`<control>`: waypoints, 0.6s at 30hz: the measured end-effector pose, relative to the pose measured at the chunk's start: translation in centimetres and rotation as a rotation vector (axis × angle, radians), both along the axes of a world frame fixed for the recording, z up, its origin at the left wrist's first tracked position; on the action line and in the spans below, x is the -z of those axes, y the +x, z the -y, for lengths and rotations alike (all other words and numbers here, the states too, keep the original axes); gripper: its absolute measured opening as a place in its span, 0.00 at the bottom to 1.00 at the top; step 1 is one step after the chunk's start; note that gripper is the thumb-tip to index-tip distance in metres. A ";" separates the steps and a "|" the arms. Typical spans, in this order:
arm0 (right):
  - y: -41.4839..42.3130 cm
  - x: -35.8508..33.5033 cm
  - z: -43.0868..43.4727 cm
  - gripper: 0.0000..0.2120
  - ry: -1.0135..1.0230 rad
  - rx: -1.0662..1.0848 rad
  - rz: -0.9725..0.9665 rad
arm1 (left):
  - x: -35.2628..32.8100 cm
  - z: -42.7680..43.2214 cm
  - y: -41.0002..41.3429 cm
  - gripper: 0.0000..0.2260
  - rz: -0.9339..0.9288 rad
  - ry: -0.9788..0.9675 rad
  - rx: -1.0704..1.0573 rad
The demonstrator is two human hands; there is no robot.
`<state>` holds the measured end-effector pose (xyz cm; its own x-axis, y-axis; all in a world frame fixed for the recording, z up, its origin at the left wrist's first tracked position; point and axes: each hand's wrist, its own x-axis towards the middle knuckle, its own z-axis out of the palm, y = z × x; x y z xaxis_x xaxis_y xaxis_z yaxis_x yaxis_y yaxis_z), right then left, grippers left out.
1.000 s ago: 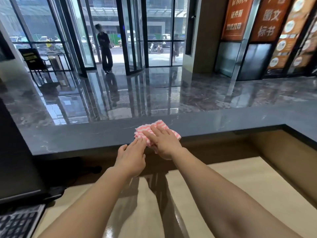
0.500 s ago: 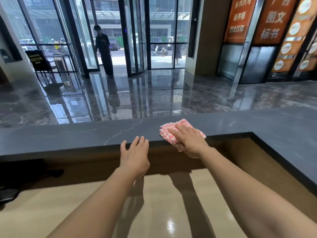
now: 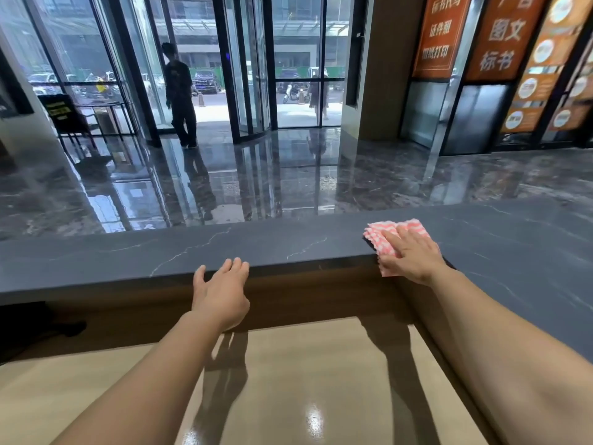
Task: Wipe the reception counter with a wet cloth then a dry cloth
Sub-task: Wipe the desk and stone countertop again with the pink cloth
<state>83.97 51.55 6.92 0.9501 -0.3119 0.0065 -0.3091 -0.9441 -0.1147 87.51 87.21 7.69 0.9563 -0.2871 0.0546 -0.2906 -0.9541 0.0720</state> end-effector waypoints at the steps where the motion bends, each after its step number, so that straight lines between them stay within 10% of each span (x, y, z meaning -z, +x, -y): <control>1: 0.2 0.0 -0.3 0.30 0.004 0.014 -0.015 | 0.0 -0.1 0.0 0.30 -0.010 -0.007 0.005; 18: 9.1 -0.9 -24.3 0.26 0.078 -0.361 -0.115 | -0.9 -4.0 0.7 0.27 -0.012 -0.007 -0.001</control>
<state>93.05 75.84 7.87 0.9920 0.0475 -0.1171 0.0265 -0.9843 -0.1743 88.19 91.25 8.62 0.9572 -0.2859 0.0452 -0.2887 -0.9539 0.0817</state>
